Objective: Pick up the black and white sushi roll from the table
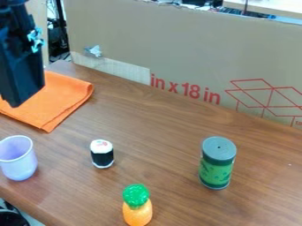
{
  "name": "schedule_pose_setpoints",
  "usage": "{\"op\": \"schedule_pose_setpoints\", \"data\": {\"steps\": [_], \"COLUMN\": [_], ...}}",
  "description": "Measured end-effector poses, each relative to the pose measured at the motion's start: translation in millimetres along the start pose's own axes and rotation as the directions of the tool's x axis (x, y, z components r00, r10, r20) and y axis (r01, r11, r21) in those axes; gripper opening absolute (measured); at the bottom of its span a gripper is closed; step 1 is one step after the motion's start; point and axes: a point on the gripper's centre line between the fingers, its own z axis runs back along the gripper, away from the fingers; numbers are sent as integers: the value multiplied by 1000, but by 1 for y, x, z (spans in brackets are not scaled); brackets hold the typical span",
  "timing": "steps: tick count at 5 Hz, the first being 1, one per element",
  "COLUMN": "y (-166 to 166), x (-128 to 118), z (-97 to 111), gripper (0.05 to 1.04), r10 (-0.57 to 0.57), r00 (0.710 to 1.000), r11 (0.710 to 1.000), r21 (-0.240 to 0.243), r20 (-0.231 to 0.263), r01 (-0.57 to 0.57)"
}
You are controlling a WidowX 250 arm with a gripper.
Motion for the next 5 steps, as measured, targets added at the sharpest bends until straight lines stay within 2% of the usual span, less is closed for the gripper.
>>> {"op": "schedule_pose_setpoints", "data": {"steps": [1, 2, 3, 4, 5], "y": [0, 7, 9, 7, 13], "x": [0, 30, 66, 91, 105], "z": [-2, -20, -30, -55, -78], "gripper": [1001, 1001, 1001, 1001, 1000], "r10": [2, 34, 61, 74, 79], "r00": [1000, 992, 992, 987, 988], "r11": [1000, 998, 997, 996, 992], "r21": [2, 55, 55, 61, 103], "r20": [-9, -121, -114, -142, -131], "r01": [-2, -28, -55, -66, -66]}}
